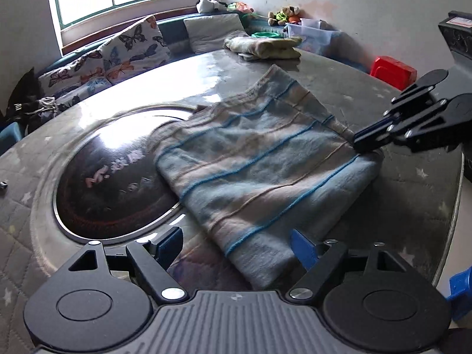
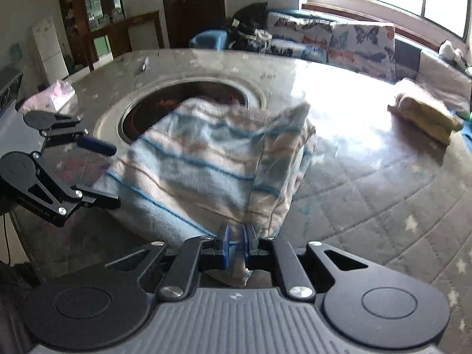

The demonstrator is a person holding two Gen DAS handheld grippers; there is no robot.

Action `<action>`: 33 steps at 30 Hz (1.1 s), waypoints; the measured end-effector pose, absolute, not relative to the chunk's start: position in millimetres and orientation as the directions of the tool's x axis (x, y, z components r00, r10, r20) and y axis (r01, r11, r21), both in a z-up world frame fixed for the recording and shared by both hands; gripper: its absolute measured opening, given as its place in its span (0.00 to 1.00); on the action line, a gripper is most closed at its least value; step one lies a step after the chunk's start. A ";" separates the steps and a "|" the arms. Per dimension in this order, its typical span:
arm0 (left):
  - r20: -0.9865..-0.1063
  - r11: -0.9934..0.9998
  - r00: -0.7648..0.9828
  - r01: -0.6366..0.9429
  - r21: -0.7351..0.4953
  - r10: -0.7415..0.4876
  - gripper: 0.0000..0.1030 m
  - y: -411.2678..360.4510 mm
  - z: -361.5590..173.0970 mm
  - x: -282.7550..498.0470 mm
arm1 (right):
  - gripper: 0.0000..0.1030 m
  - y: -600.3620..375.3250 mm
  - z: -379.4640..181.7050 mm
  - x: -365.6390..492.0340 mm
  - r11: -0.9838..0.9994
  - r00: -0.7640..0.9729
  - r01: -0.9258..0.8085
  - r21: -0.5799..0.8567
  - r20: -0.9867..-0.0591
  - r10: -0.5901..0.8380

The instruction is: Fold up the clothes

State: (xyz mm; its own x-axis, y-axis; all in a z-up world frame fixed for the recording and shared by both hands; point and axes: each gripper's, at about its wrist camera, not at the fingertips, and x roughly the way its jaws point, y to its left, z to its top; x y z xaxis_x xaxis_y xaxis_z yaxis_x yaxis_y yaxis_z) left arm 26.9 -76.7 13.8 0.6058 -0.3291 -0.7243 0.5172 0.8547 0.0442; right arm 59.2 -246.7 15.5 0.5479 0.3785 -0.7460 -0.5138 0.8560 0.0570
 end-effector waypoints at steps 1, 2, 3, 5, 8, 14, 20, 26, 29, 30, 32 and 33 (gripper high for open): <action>-0.717 0.857 0.613 0.514 0.045 -0.330 0.79 -74.8 17.0 26.1 | 0.11 -246.4 19.5 57.7 0.854 0.555 -0.517 0.059 -0.737 0.386; -0.710 0.858 0.621 0.511 0.044 -0.333 0.79 -75.0 19.6 26.5 | 0.11 -246.0 22.1 57.2 0.850 0.558 -0.523 0.063 -0.729 0.397; -0.702 0.860 0.628 0.508 0.042 -0.337 0.79 -76.8 21.7 27.9 | 0.11 -245.1 21.8 57.0 0.843 0.551 -0.533 0.071 -0.727 0.410; -0.685 0.863 0.642 0.504 0.039 -0.344 0.79 -80.4 25.7 30.5 | 0.12 -241.3 15.2 54.1 0.831 0.525 -0.552 0.074 -0.744 0.415; -0.678 0.866 0.652 0.498 0.046 -0.340 0.79 -84.9 27.2 36.2 | 0.11 -243.8 1.4 52.4 0.837 0.507 -0.544 0.056 -0.773 0.382; -0.664 0.851 0.650 0.523 0.039 -0.369 0.77 -91.4 32.3 36.7 | 0.15 -254.1 23.9 63.4 0.863 0.573 -0.502 0.057 -0.725 0.381; -0.659 0.806 0.615 0.592 0.023 -0.433 0.77 -119.6 26.2 38.8 | 0.16 -247.6 22.6 105.9 0.866 0.595 -0.492 0.086 -0.694 0.406; -0.706 0.807 0.576 0.590 0.011 -0.412 0.76 -122.1 5.1 48.8 | 0.14 -244.6 3.2 146.8 0.889 0.585 -0.450 0.089 -0.722 0.369; -0.704 0.817 0.579 0.576 -0.003 -0.411 0.76 -114.2 6.3 52.3 | 0.13 -247.7 6.5 157.7 0.903 0.602 -0.417 0.105 -0.713 0.361; -0.698 0.819 0.583 0.573 -0.007 -0.415 0.76 -111.4 8.7 53.3 | 0.14 -247.5 9.9 158.7 0.902 0.609 -0.417 0.110 -0.703 0.367; -0.683 0.826 0.598 0.564 -0.012 -0.418 0.76 -107.7 13.1 58.4 | 0.14 -245.2 15.4 162.3 0.895 0.613 -0.430 0.117 -0.690 0.385; -0.677 0.831 0.605 0.556 -0.017 -0.418 0.76 -106.3 14.6 63.9 | 0.14 -242.4 16.1 165.5 0.892 0.610 -0.439 0.111 -0.691 0.387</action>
